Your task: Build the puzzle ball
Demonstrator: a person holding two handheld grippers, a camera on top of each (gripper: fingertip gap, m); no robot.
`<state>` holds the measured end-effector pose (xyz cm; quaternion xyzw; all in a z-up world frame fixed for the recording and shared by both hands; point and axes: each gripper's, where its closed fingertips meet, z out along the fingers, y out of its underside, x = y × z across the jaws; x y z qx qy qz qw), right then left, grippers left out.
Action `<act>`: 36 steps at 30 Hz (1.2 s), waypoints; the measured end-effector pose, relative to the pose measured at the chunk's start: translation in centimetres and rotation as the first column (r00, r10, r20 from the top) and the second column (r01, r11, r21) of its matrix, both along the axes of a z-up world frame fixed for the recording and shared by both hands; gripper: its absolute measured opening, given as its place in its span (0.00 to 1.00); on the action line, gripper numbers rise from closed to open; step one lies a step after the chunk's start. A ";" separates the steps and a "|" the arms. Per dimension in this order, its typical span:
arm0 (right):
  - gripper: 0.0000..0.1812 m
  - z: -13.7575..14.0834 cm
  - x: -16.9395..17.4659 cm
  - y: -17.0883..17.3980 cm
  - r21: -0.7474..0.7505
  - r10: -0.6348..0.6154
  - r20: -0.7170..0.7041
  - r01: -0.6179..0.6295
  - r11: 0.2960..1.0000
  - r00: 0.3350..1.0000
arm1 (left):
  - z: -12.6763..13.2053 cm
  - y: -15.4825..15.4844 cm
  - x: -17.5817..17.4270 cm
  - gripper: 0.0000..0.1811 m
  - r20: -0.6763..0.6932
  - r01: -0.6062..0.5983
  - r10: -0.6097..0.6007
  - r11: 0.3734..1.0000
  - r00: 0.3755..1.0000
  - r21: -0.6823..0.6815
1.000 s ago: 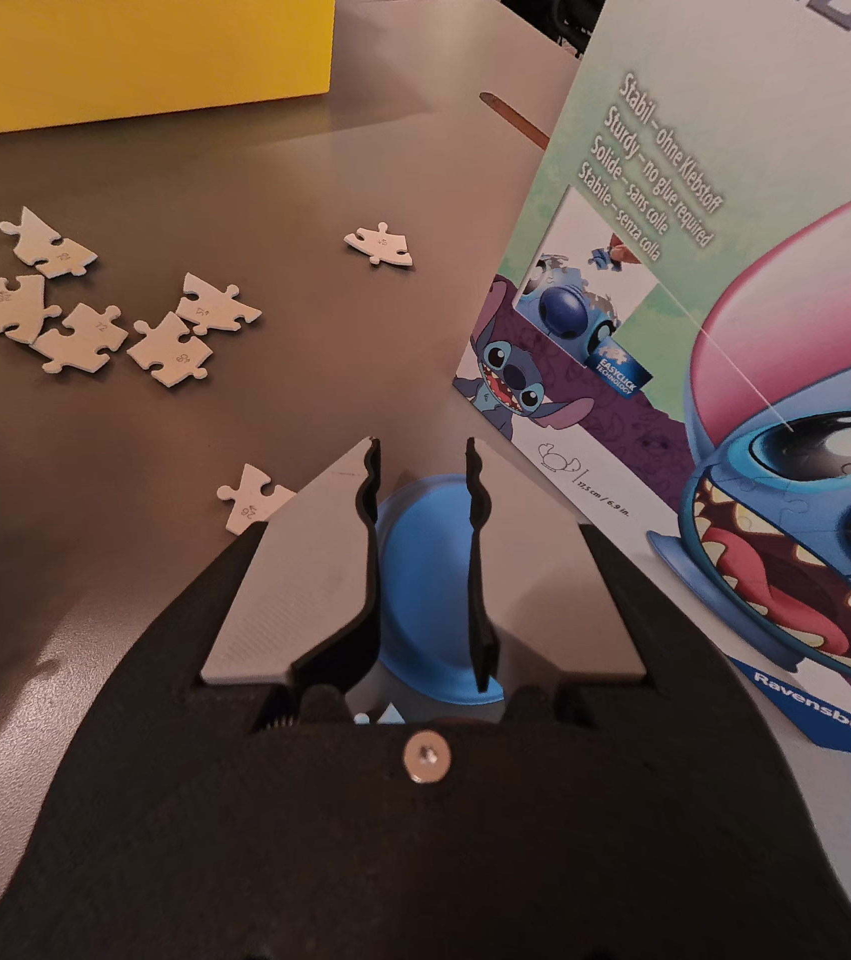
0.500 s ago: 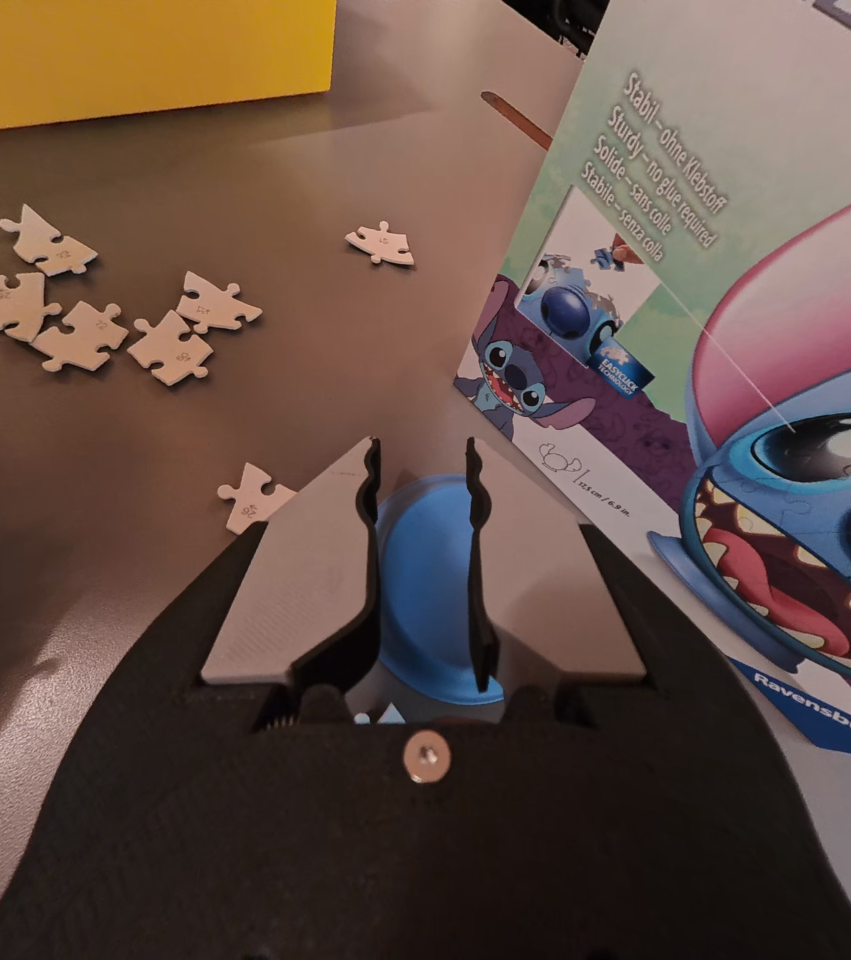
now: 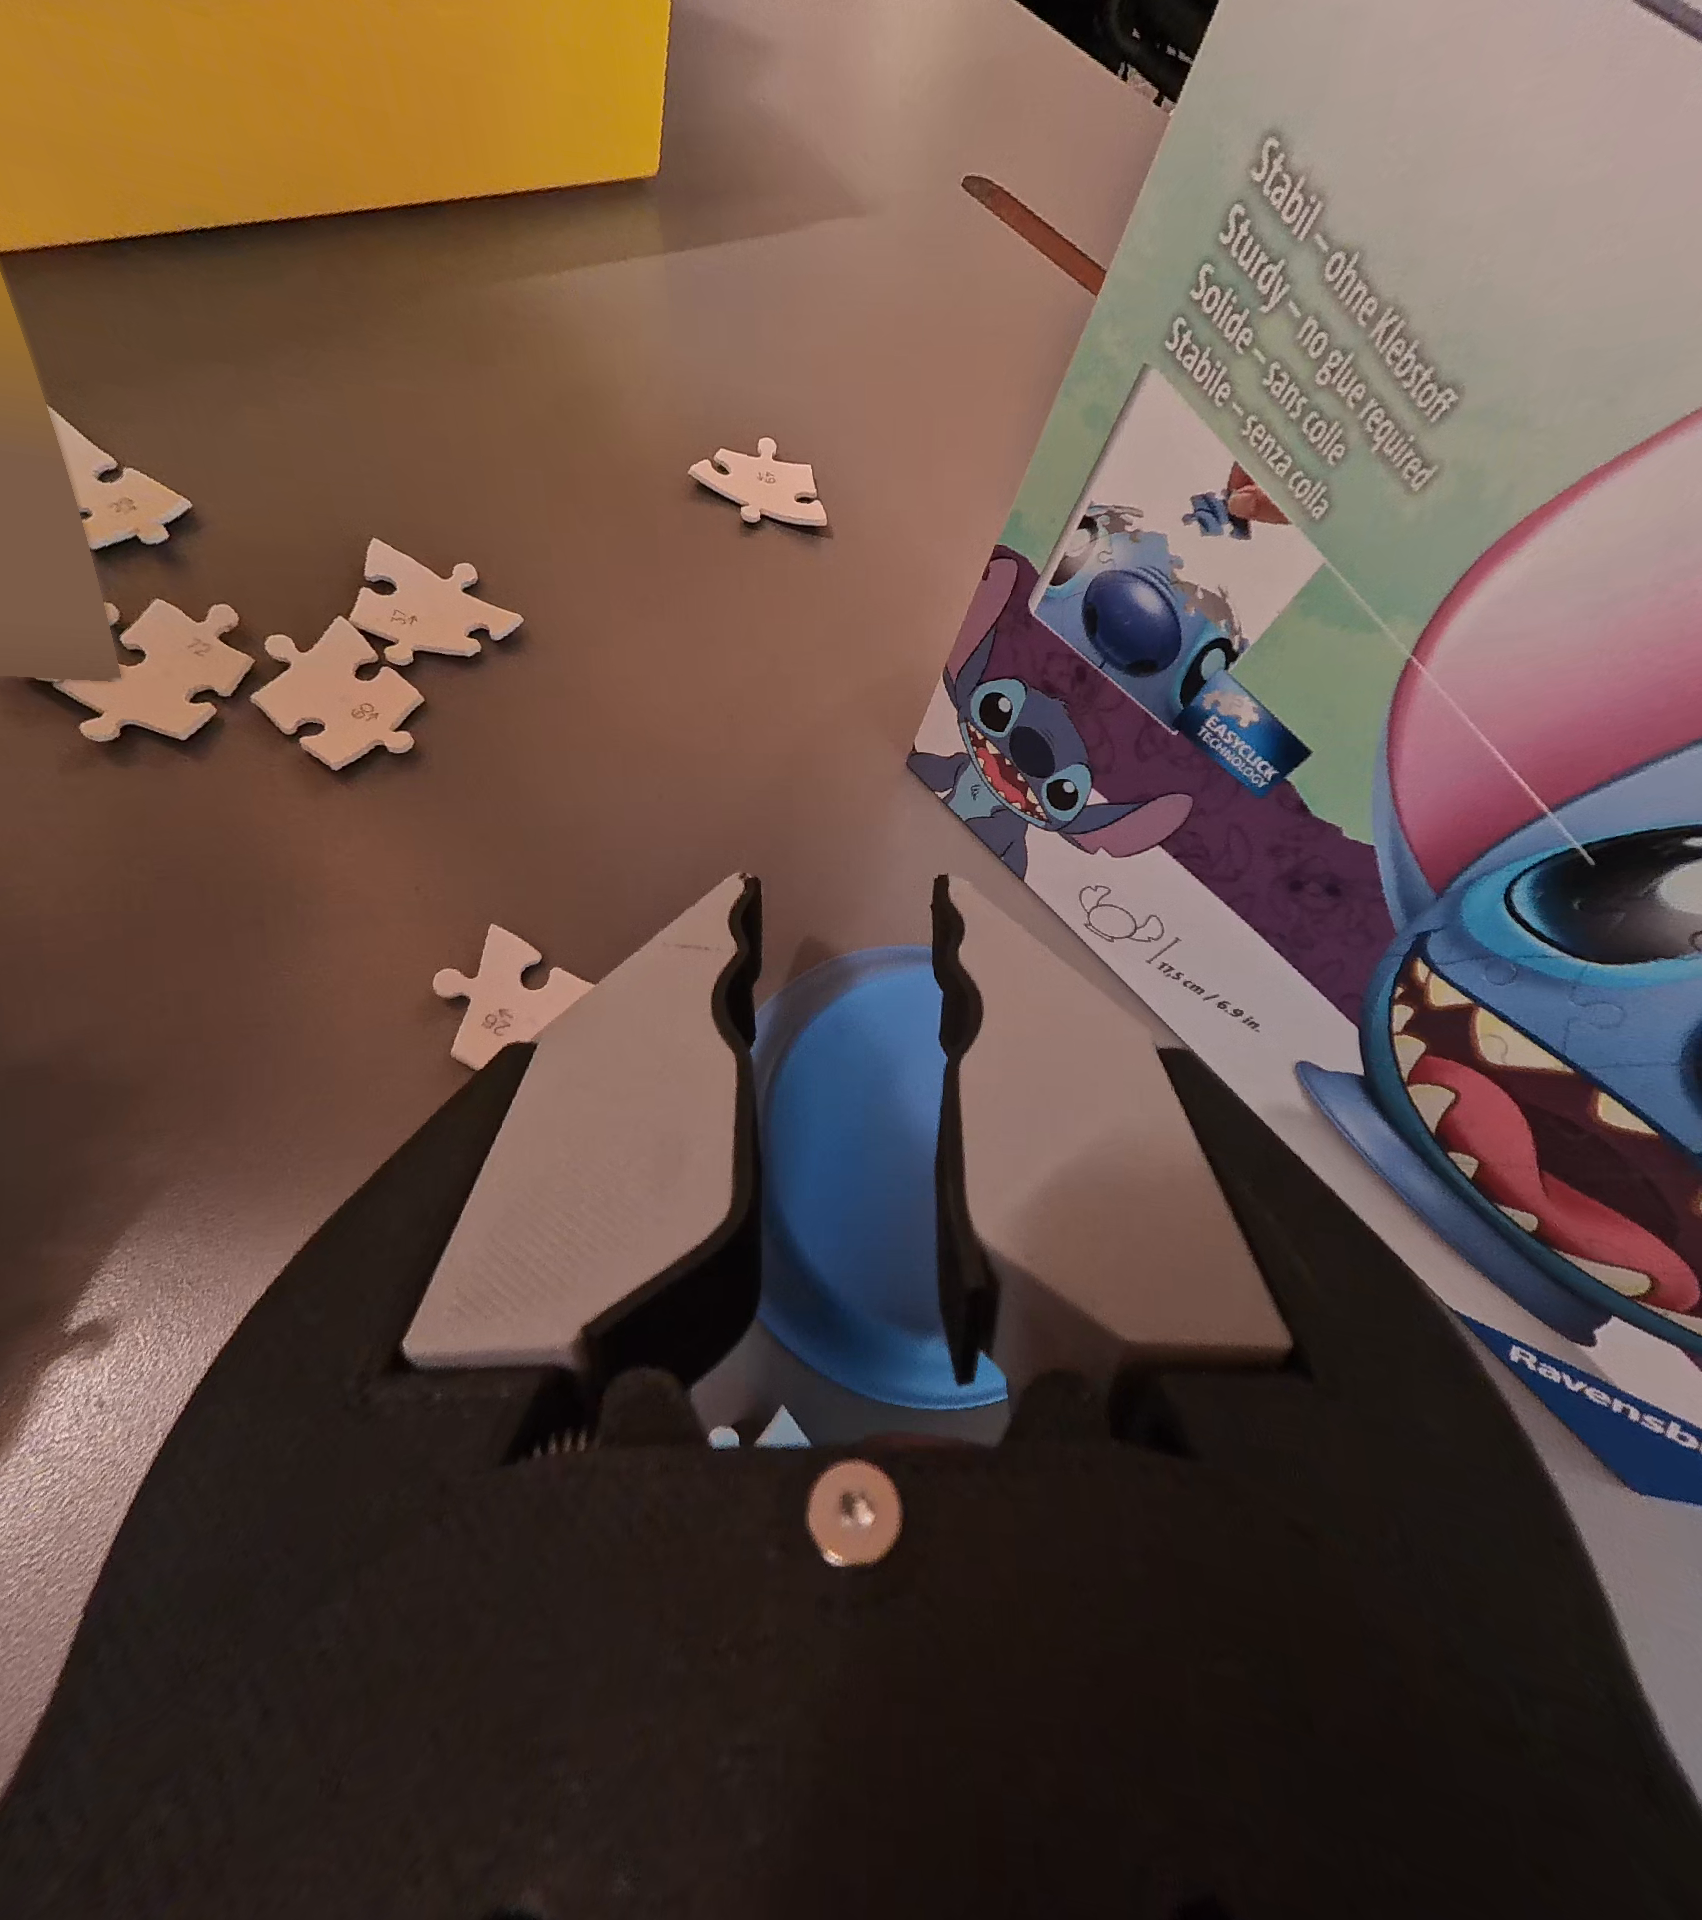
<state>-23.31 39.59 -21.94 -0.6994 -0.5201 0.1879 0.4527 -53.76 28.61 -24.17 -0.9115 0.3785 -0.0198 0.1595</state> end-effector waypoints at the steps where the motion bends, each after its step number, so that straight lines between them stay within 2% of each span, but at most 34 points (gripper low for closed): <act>1: 0.16 0.0 0.0 0.0 0.000 0.000 0.000 0.000 1.000 1.000 | 0.2 1.1 -1.3 0.13 -0.071 -0.051 0.055 0.997 0.996 0.058; 3: 0.16 0.0 0.0 0.0 0.001 0.000 0.000 0.000 1.000 1.000 | 1.1 2.5 -2.6 0.13 -0.100 -0.100 0.116 0.983 0.988 0.153; 5: 0.16 0.0 0.0 0.0 0.000 0.000 0.000 0.000 1.000 1.000 | 1.8 2.5 -2.1 0.13 0.000 -0.130 0.132 0.983 0.991 0.129; 6: 0.16 0.0 0.0 0.0 0.000 0.000 0.001 0.000 1.000 1.000 | 2.0 2.2 -1.9 0.16 0.045 -0.138 0.134 0.985 0.990 0.100; 8: 0.16 0.0 0.0 0.0 0.000 0.000 0.000 0.000 1.000 1.000 | 2.2 1.8 -2.0 0.20 0.076 -0.139 0.133 0.988 0.988 0.069; 11: 0.16 0.0 0.0 0.0 0.001 0.001 0.000 -0.001 1.000 1.000 | 1.9 0.7 -2.5 0.20 0.044 -0.104 0.102 0.994 0.994 0.023; 17: 0.16 0.0 0.0 0.0 0.003 0.002 -0.001 -0.002 1.000 1.000 | 2.0 0.5 -3.9 0.20 -0.012 -0.131 0.132 0.991 0.991 0.018; 22: 0.16 0.0 0.0 0.0 0.003 0.002 0.001 -0.002 1.000 1.000 | 1.5 -1.5 -4.9 0.19 -0.066 -0.127 0.123 0.990 0.990 -0.067; 26: 0.16 0.0 0.0 0.0 0.002 0.000 0.001 0.000 1.000 1.000 | -0.1 -3.1 -4.7 0.15 -0.122 -0.132 0.112 0.977 0.986 -0.168; 27: 0.16 0.0 0.0 0.0 0.002 0.000 0.001 0.000 1.000 1.000 | -0.1 -3.0 -4.3 0.10 -0.107 -0.127 0.110 0.978 0.988 -0.164; 31: 0.16 0.0 0.0 0.0 0.003 -0.001 0.002 0.001 1.000 1.000 | -0.1 -2.7 -1.4 0.07 0.007 -0.059 0.061 0.984 0.998 -0.170; 34: 0.16 0.0 0.0 0.0 0.004 0.000 0.000 0.000 1.000 1.000 | 0.9 -1.4 -2.1 0.08 0.012 -0.105 0.106 0.989 0.994 -0.101; 36: 0.16 0.0 0.0 0.0 0.001 0.000 0.000 0.000 1.000 1.000 | 2.3 -0.5 -2.4 0.08 0.083 -0.149 0.154 0.987 0.985 -0.064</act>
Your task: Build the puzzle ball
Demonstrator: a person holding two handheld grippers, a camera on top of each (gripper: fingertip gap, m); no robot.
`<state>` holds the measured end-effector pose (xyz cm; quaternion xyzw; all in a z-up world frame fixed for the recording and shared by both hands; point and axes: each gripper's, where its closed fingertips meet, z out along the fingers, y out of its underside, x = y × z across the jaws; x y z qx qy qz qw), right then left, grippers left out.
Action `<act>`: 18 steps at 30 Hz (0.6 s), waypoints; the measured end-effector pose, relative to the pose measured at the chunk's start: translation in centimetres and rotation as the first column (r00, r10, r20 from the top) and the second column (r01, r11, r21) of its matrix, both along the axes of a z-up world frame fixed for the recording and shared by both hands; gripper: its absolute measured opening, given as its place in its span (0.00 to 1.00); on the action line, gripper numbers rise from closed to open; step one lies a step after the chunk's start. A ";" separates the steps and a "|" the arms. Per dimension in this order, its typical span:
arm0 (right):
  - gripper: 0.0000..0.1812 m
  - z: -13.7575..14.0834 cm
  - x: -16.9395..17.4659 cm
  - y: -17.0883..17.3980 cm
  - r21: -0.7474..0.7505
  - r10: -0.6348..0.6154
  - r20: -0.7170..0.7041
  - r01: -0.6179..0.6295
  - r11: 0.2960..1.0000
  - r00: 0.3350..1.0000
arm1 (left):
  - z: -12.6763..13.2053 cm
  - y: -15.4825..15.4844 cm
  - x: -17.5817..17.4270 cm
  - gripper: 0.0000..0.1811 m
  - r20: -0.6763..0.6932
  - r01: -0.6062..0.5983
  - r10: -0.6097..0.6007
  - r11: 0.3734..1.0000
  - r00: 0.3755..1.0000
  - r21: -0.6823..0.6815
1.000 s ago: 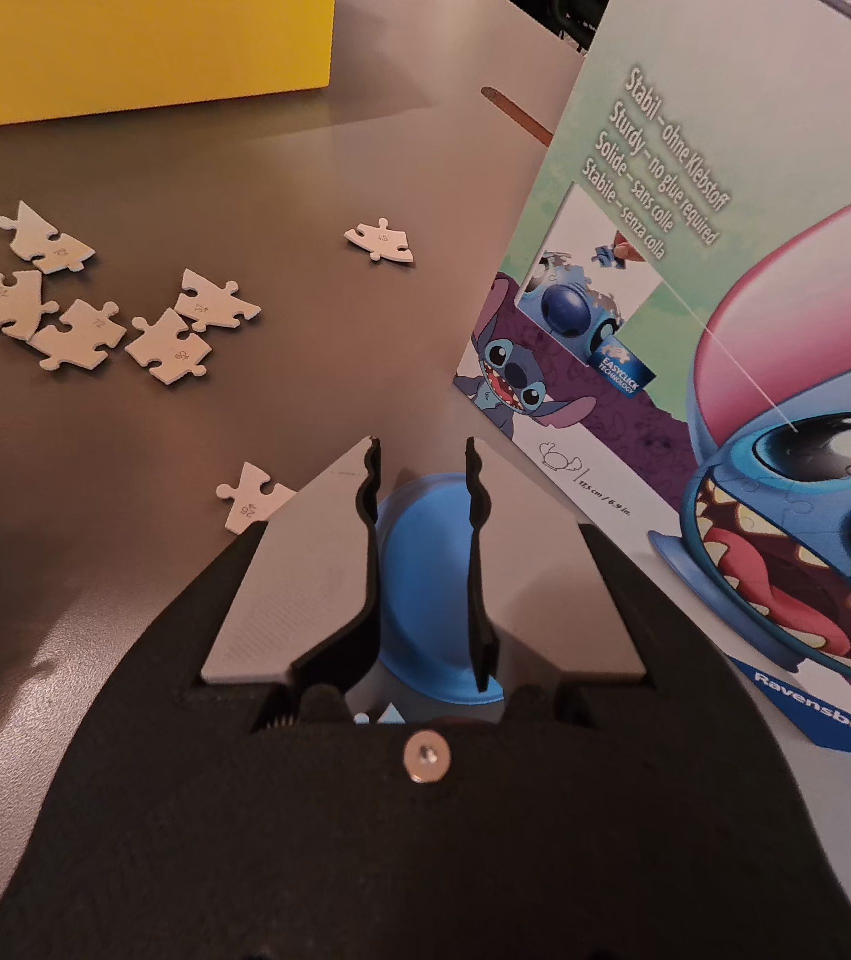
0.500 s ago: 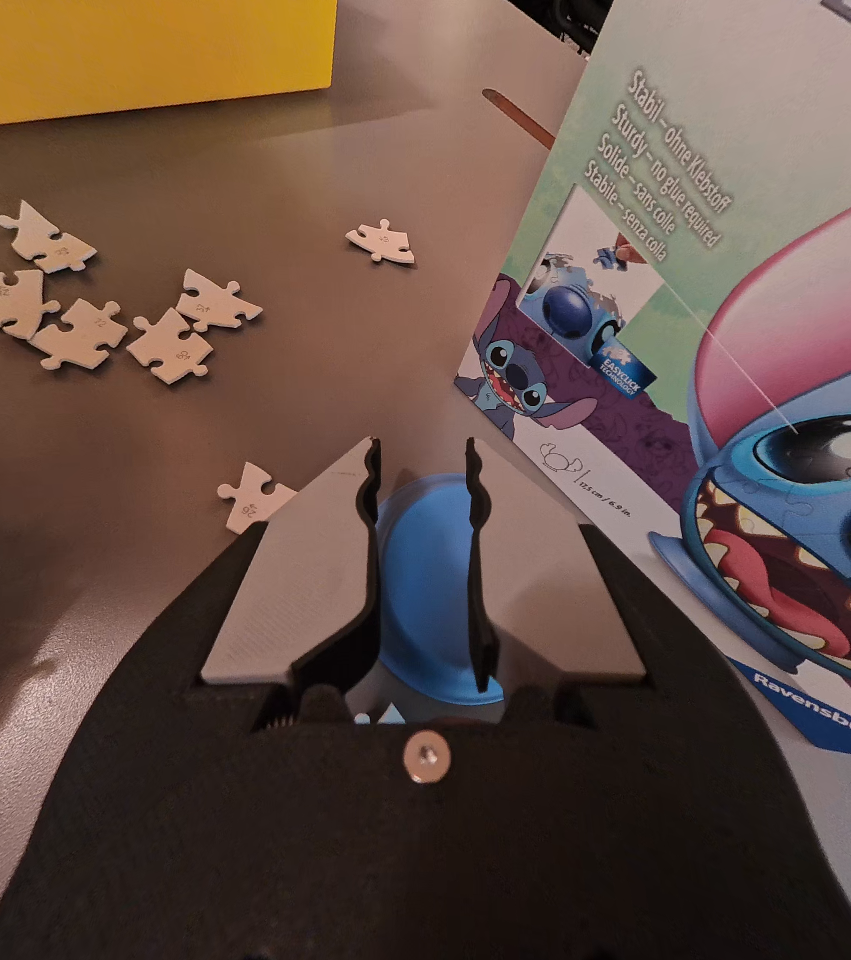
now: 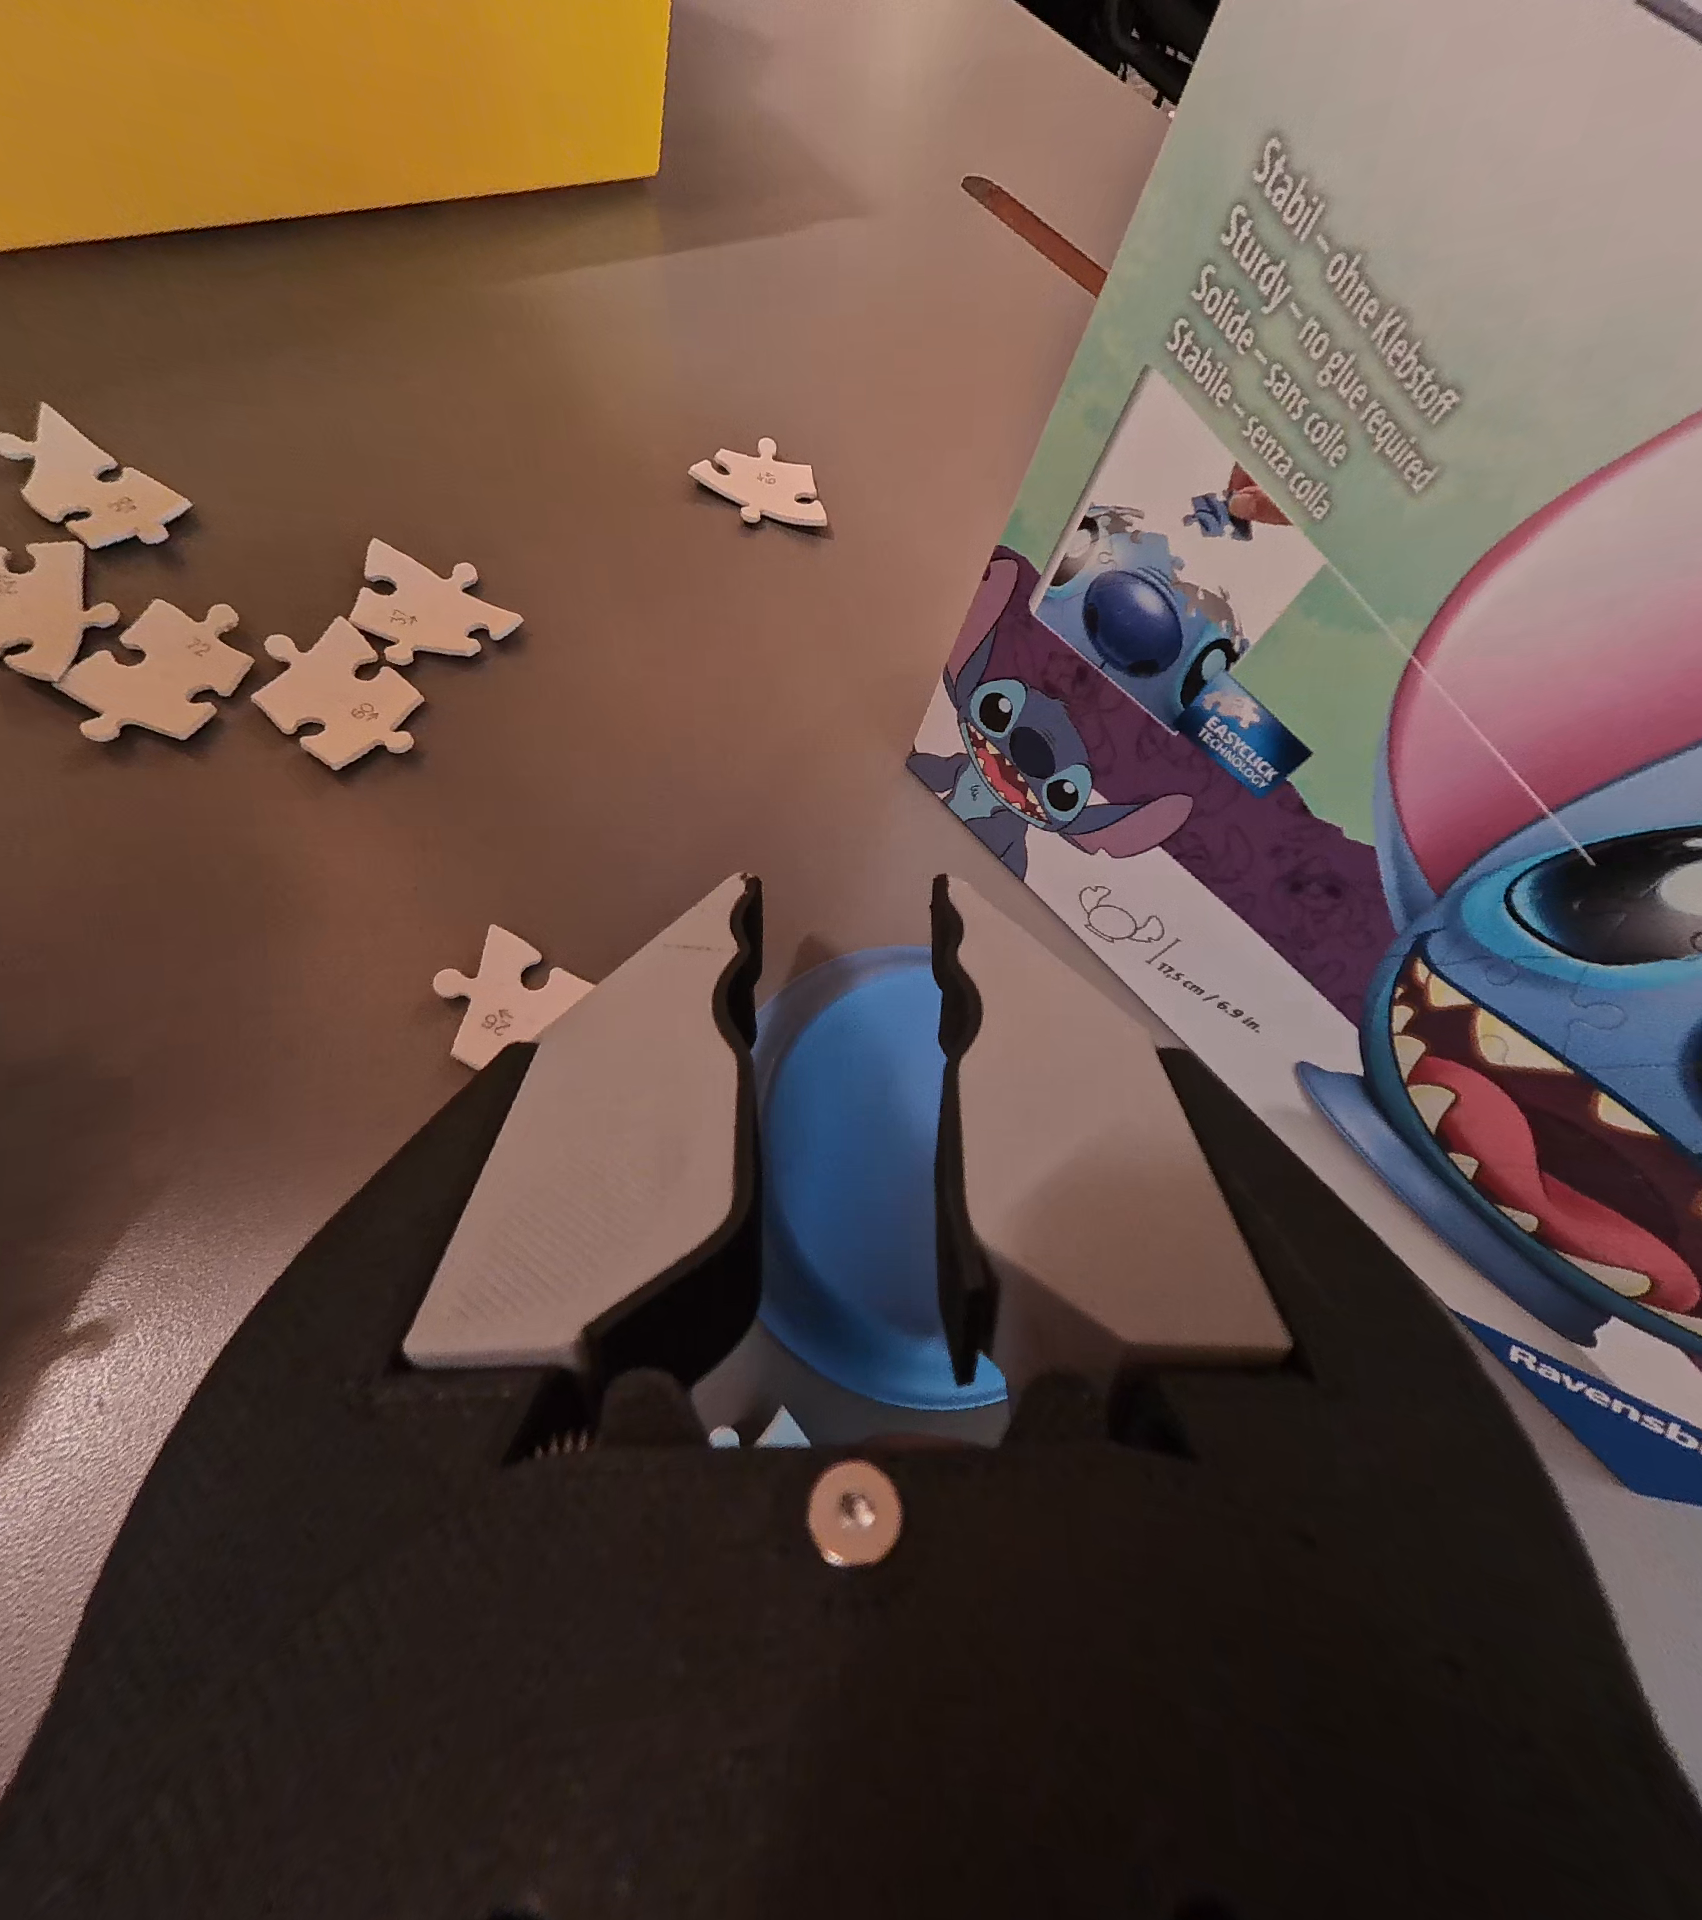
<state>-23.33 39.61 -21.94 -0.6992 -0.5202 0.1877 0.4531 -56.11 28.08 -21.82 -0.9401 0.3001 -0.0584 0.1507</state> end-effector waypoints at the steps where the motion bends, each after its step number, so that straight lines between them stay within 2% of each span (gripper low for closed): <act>1: 0.16 0.0 0.0 0.0 -0.002 0.000 0.000 0.000 1.000 1.000 | 0.7 0.3 -0.2 0.07 0.033 -0.027 0.027 1.000 0.999 0.013; 3: 0.16 0.0 0.0 0.0 -0.001 0.000 0.000 0.000 1.000 1.000 | 1.2 0.2 -0.9 0.08 0.060 -0.064 0.063 0.998 0.996 0.000; 8: 0.16 0.0 0.0 0.0 0.001 0.000 0.001 0.000 1.000 1.000 | 0.9 -0.8 -2.6 0.08 -0.009 -0.079 0.079 0.996 0.997 -0.041; 11: 0.16 0.0 0.0 0.0 -0.001 -0.001 0.000 0.001 1.000 1.000 | -0.3 -2.1 -2.8 0.07 -0.058 -0.056 0.050 0.993 0.997 -0.108; 15: 0.16 0.0 0.0 0.0 0.000 -0.001 -0.002 0.001 1.000 1.000 | -2.8 -3.7 -3.6 0.00 -0.205 -0.037 -0.005 0.978 0.979 -0.204; 16: 0.16 0.0 0.0 0.0 0.001 -0.001 -0.002 0.001 1.000 1.000 | -2.6 -3.6 -3.1 0.00 -0.189 -0.022 -0.014 0.982 0.982 -0.188; 18: 0.16 0.0 0.0 0.0 0.000 -0.001 -0.001 0.001 1.000 1.000 | -2.4 -5.0 -1.1 0.00 -0.081 0.041 -0.064 0.966 0.995 -0.256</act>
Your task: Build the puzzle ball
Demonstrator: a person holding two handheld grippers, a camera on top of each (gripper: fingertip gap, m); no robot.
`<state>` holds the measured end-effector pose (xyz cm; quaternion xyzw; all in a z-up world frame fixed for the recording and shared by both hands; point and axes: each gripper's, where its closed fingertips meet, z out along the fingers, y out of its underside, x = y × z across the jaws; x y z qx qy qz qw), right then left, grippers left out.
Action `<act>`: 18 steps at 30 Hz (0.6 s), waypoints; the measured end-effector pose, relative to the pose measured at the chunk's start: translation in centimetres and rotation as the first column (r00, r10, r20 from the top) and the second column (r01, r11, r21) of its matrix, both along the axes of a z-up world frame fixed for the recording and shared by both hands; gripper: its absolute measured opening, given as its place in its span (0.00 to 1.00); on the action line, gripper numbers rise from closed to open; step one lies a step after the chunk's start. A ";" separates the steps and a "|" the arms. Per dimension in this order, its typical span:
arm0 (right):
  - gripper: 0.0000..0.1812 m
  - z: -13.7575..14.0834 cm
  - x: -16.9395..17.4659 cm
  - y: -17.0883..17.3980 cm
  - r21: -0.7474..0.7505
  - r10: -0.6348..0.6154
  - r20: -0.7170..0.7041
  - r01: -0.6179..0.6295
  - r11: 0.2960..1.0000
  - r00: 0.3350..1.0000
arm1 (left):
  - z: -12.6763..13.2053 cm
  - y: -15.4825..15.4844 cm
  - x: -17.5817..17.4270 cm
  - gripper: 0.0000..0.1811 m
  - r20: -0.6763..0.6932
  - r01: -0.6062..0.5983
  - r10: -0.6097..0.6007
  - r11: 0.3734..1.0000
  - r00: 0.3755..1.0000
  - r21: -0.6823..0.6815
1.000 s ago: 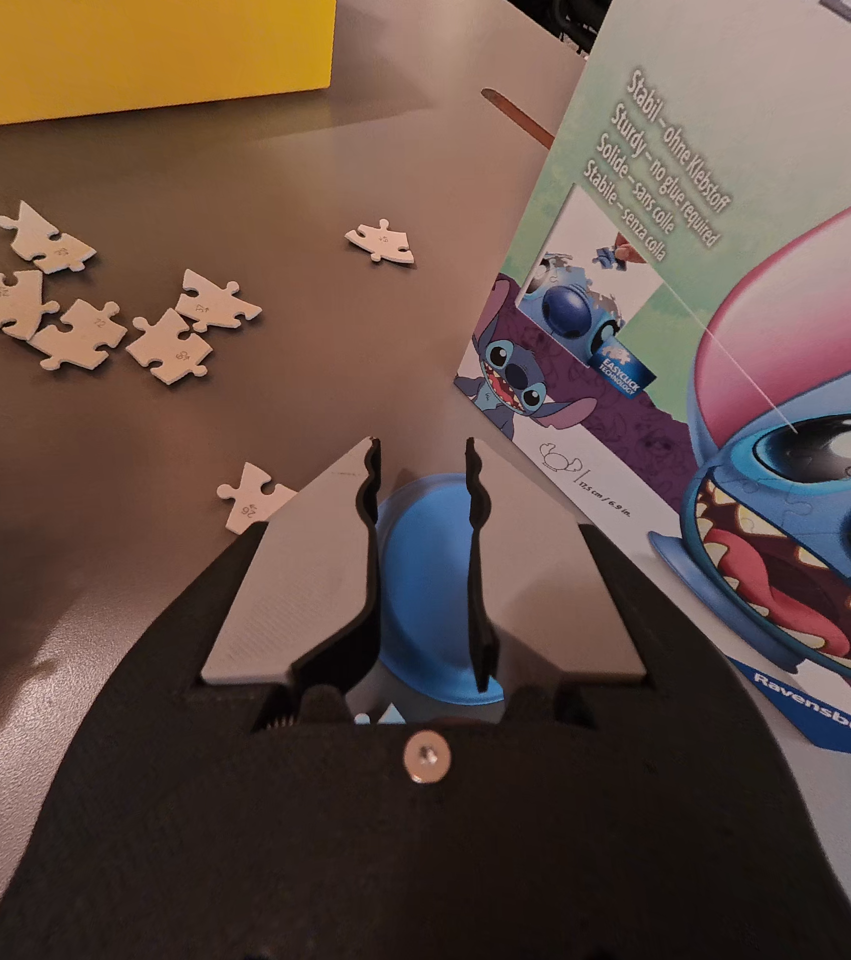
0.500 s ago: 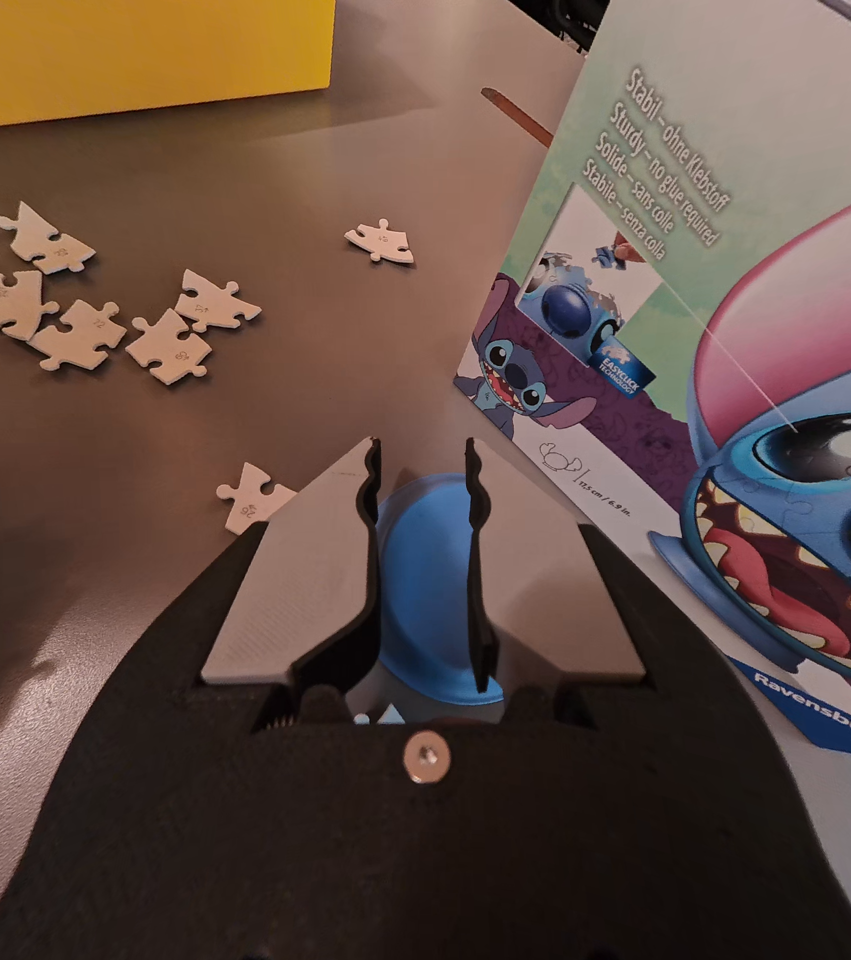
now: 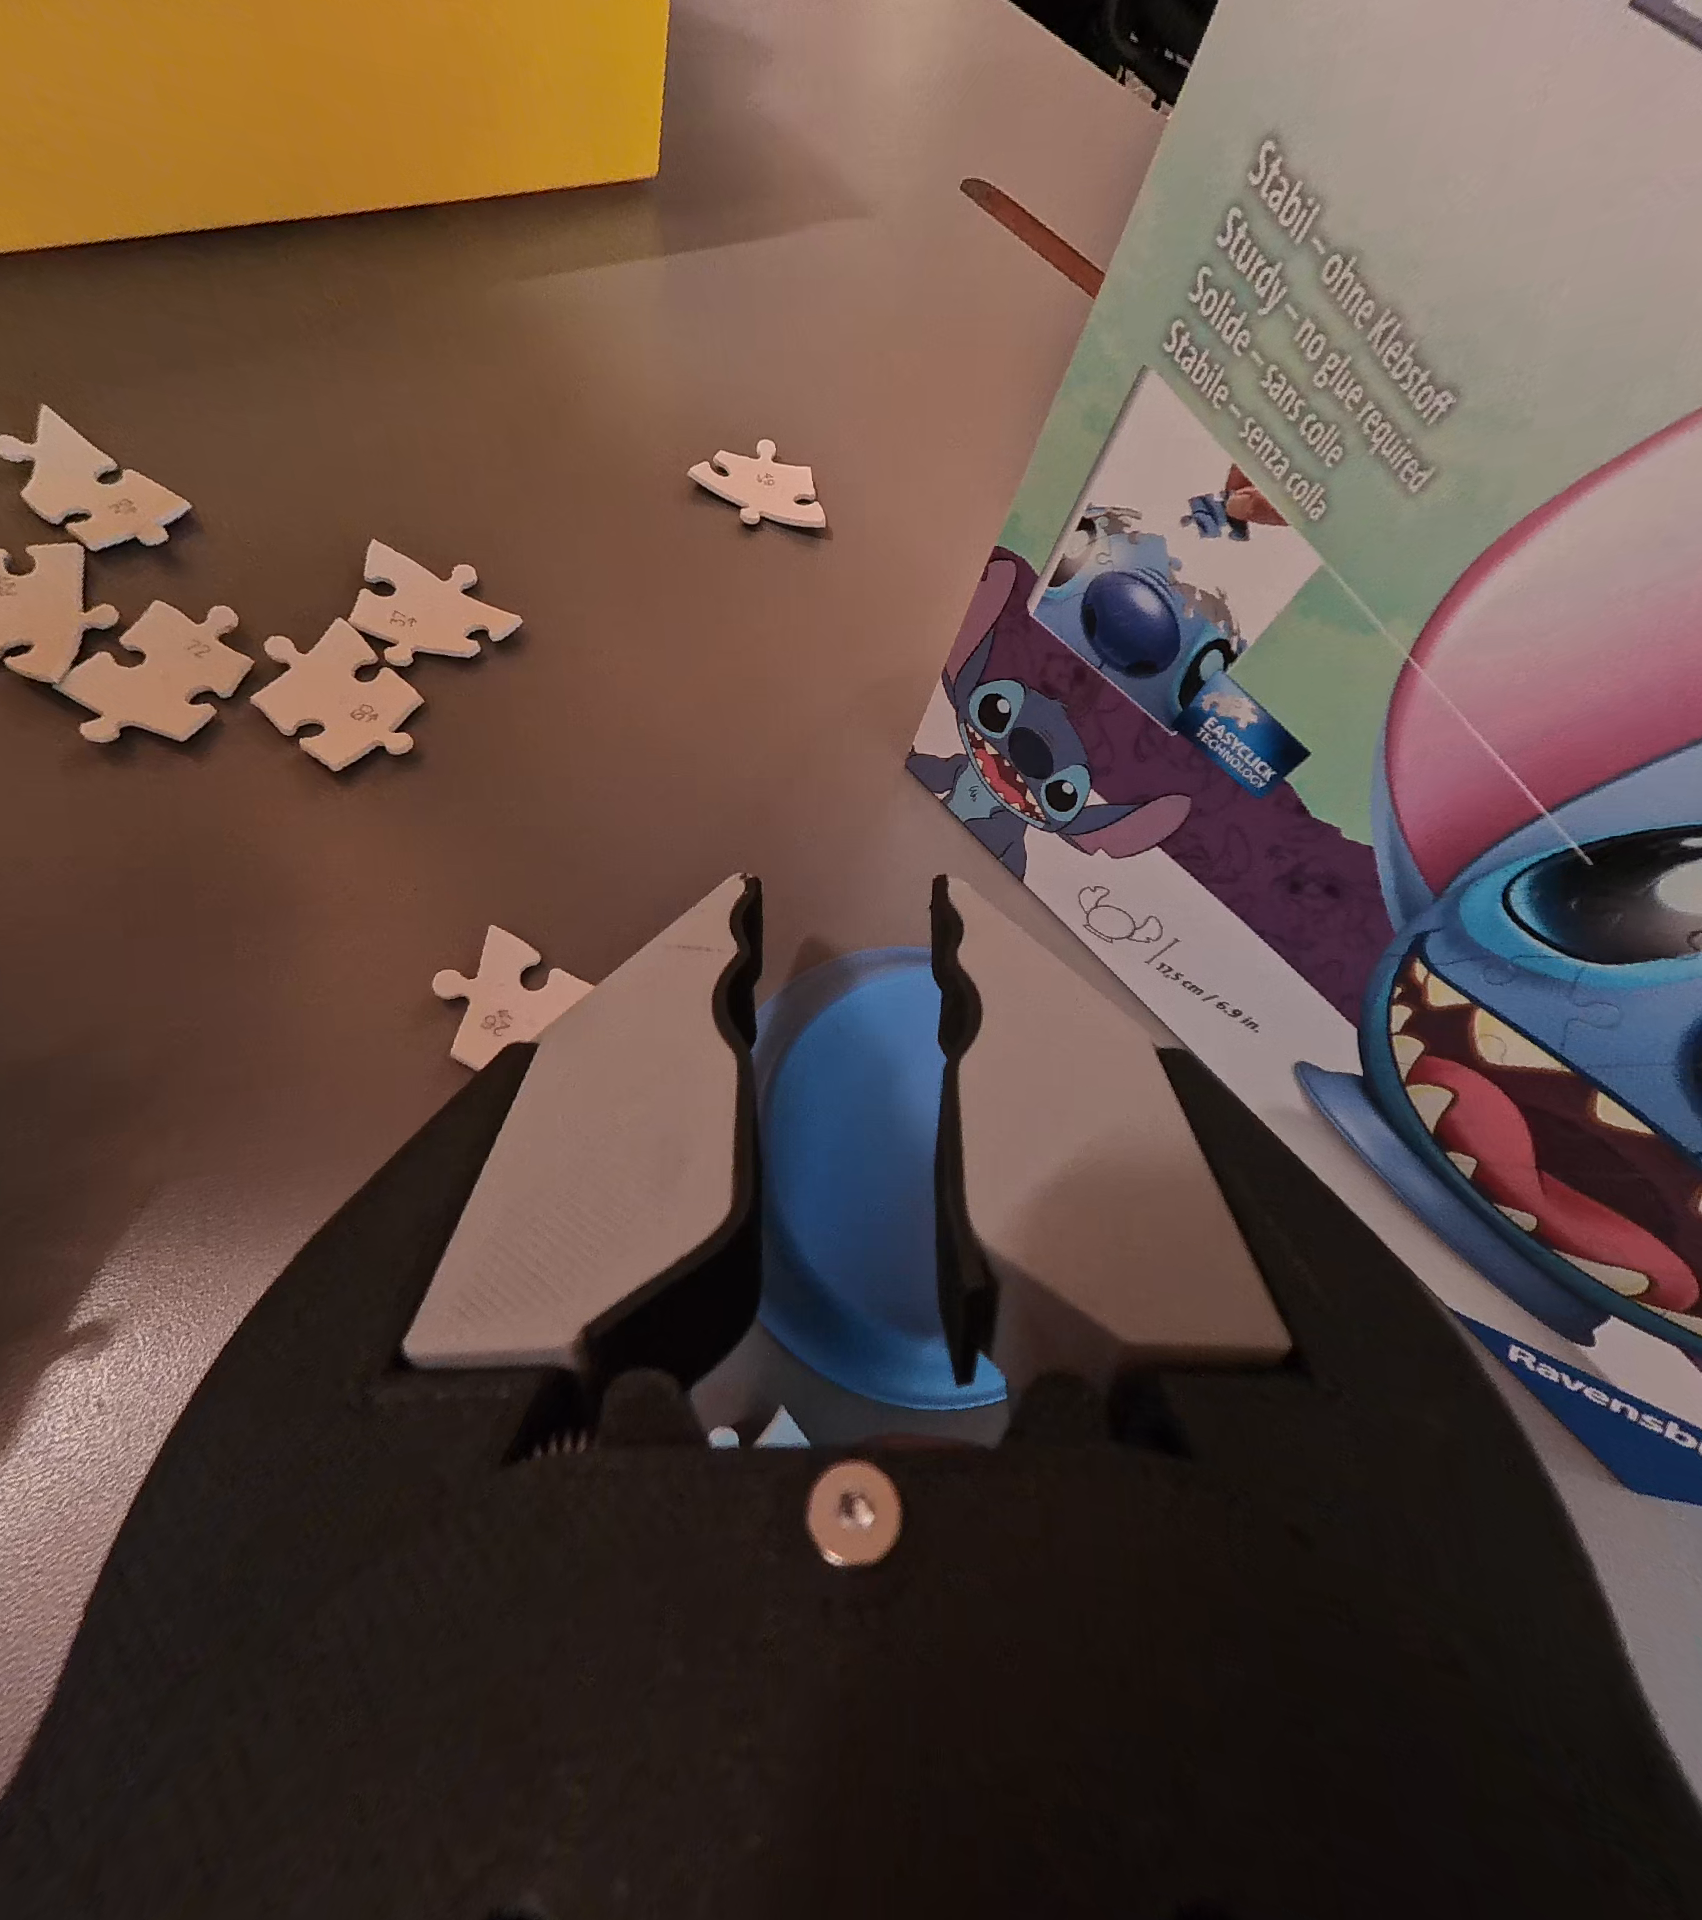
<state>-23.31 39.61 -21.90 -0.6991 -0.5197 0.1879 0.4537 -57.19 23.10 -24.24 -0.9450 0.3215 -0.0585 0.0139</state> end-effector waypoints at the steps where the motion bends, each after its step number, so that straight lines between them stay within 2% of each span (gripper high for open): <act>1: 0.16 0.0 0.0 0.0 -0.001 0.000 0.000 0.000 1.000 1.000 | 0.1 -0.5 0.8 0.00 0.043 0.022 -0.021 1.000 0.999 -0.021; 4: 0.16 0.0 0.0 0.0 0.000 0.000 -0.002 0.000 1.000 1.000 | 1.1 1.2 0.5 0.00 0.023 0.008 -0.010 0.997 1.000 0.082; 9: 0.16 0.0 0.0 0.0 0.001 0.000 0.002 0.000 1.000 1.000 | 4.4 5.8 -2.3 0.03 0.085 -0.191 0.173 0.935 0.981 0.299; 12: 0.16 0.0 0.0 0.0 -0.001 -0.001 0.000 0.001 1.000 1.000 | 4.9 6.2 -2.5 0.04 0.124 -0.221 0.191 0.925 0.974 0.310; 18: 0.16 0.0 0.0 0.0 0.003 0.001 0.002 -0.001 1.000 1.000 | 4.1 5.5 -0.5 0.13 0.125 -0.138 0.106 0.948 0.986 0.286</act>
